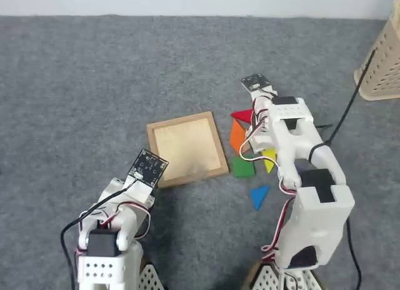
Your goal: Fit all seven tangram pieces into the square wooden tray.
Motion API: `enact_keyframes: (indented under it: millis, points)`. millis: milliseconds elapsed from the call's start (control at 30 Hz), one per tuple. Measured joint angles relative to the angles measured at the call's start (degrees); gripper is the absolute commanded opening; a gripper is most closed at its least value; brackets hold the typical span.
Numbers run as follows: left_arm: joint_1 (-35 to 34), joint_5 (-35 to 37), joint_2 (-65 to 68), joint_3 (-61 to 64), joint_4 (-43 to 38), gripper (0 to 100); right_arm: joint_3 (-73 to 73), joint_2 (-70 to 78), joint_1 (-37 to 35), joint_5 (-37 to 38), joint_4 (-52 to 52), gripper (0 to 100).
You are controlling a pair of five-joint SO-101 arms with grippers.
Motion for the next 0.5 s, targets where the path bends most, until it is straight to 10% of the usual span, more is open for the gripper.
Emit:
enact_keyframes:
  millis: [500]
  points:
    - [0.0, 0.0, 0.0, 0.0, 0.0, 12, -0.62, 0.09, 0.79, -1.23, 2.64, 31.3]
